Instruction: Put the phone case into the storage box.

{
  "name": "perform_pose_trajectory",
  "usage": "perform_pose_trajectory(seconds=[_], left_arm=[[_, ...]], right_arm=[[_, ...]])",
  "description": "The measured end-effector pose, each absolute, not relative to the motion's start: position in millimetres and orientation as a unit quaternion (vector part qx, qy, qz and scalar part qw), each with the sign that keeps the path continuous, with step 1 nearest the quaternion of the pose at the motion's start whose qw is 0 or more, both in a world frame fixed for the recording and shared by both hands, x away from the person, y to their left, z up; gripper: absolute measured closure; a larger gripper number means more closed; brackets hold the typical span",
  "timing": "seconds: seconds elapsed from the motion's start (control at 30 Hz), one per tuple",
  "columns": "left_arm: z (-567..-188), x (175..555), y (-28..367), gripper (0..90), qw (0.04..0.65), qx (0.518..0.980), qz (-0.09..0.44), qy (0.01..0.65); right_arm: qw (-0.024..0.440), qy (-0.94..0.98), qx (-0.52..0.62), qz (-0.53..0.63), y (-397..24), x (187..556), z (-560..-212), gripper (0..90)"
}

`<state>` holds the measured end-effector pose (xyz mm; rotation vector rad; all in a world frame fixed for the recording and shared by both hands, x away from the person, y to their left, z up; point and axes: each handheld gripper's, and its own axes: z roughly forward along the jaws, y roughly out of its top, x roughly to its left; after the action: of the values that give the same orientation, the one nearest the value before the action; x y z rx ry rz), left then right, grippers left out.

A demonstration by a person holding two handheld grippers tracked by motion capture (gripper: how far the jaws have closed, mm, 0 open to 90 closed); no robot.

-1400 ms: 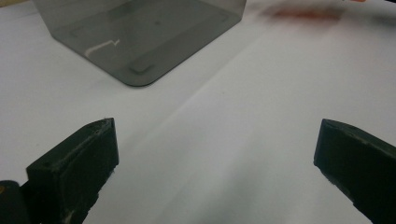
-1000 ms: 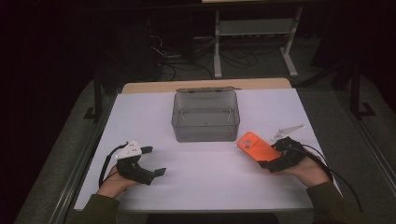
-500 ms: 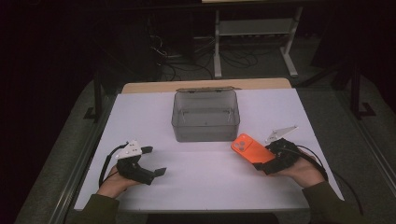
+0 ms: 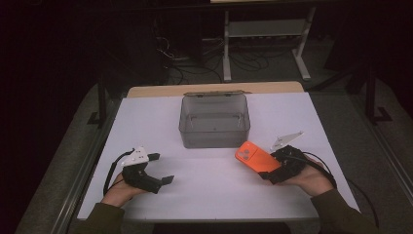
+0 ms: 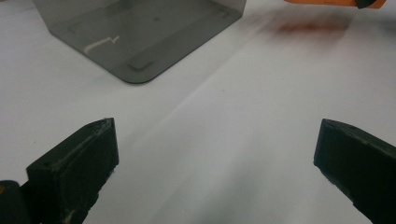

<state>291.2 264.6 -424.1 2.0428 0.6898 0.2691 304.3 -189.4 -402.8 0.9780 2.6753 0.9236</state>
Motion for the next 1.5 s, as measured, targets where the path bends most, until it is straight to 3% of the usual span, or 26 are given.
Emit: perform_pose_trajectory(seconds=[1.5], left_arm=[[-423, 291, 265, 0.0, 0.471, 0.829, 0.108, 0.282]], right_arm=[[0.059, 0.921, 0.237, 0.302, -108, 324, -398, 15.7]])
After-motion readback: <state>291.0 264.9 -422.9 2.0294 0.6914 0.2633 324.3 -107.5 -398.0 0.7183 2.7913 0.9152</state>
